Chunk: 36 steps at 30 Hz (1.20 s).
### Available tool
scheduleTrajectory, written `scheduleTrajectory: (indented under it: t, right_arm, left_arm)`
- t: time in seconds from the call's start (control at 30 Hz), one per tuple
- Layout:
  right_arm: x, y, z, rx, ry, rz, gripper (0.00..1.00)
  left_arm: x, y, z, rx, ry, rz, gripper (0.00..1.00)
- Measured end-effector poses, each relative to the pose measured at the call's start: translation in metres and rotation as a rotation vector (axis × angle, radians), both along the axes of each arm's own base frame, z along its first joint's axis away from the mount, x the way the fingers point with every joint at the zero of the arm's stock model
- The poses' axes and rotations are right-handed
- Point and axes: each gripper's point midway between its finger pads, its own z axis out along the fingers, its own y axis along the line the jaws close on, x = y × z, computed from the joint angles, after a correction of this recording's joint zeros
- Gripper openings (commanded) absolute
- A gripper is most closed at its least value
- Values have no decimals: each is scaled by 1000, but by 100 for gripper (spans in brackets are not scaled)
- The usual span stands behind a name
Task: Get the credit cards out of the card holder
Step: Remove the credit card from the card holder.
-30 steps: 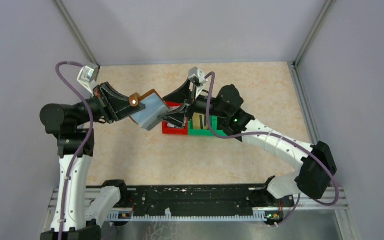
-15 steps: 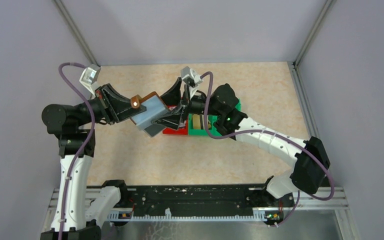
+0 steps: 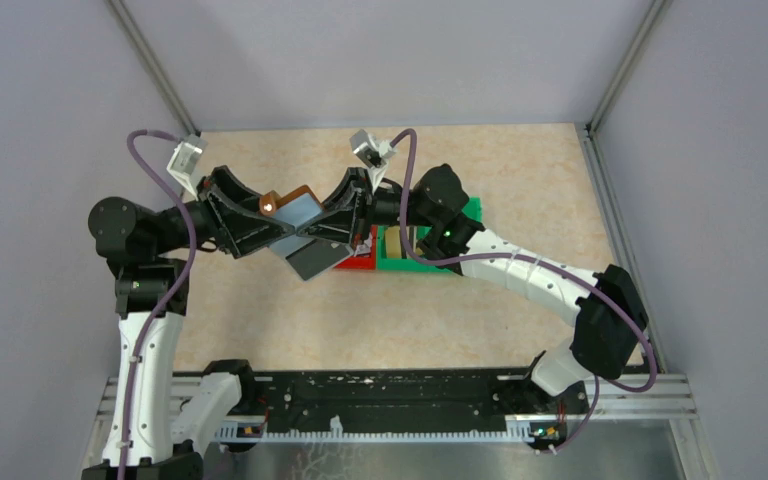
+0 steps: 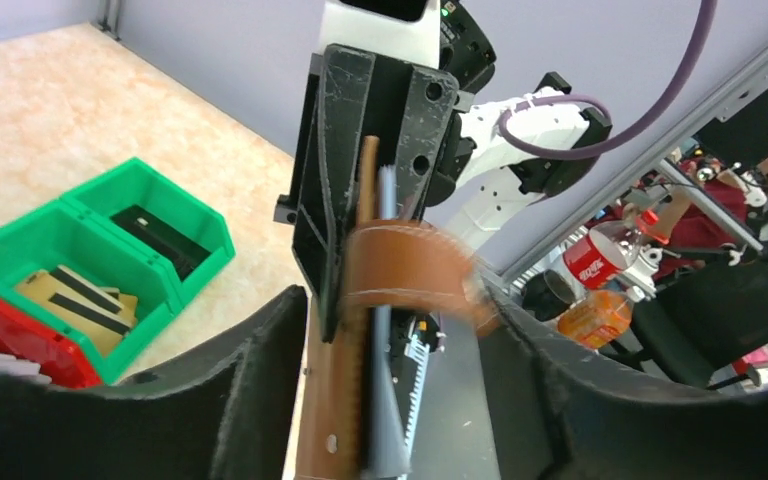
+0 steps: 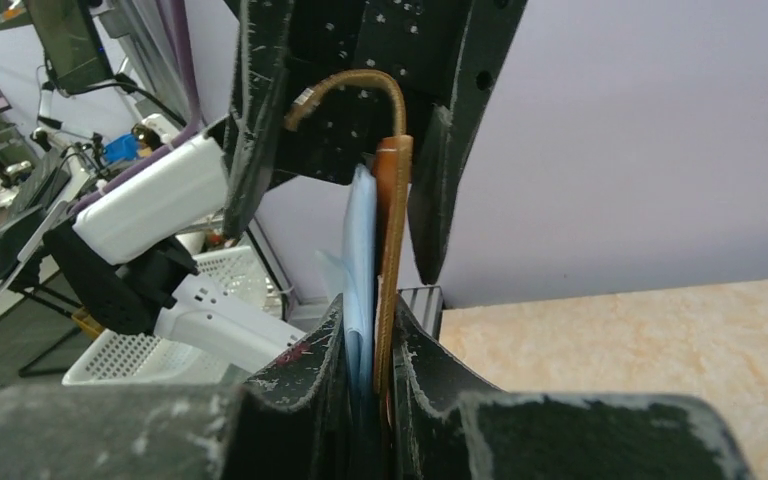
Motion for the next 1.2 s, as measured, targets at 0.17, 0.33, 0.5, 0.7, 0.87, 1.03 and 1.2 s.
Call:
scheduleTrajectory:
  t: [0.17, 0.33, 0.5, 0.7, 0.87, 1.03, 1.2]
  right_arm:
    - [9, 2, -5, -22, 39, -40, 0]
    - [16, 2, -5, -24, 69, -65, 0]
    - [13, 1, -4, -25, 98, -48, 0]
    - [12, 0, -4, -30, 118, -35, 13]
    - [8, -1, -2, -28, 117, -12, 49]
    - [4, -13, 0, -9, 85, 16, 56]
    - [2, -32, -4, 0, 48, 22, 53]
  left_arm:
    - [0, 2, -8, 98, -116, 11, 85]
    - [-6, 5, -22, 197, -254, 12, 77]
    - [-3, 8, -40, 262, -309, 33, 52]
    - [6, 11, -44, 283, -317, 69, 11]
    - [5, 9, -42, 251, -264, 57, 4]
    - [2, 5, -38, 187, -160, 12, 2]
    - [-3, 1, -37, 112, -28, -54, 1]
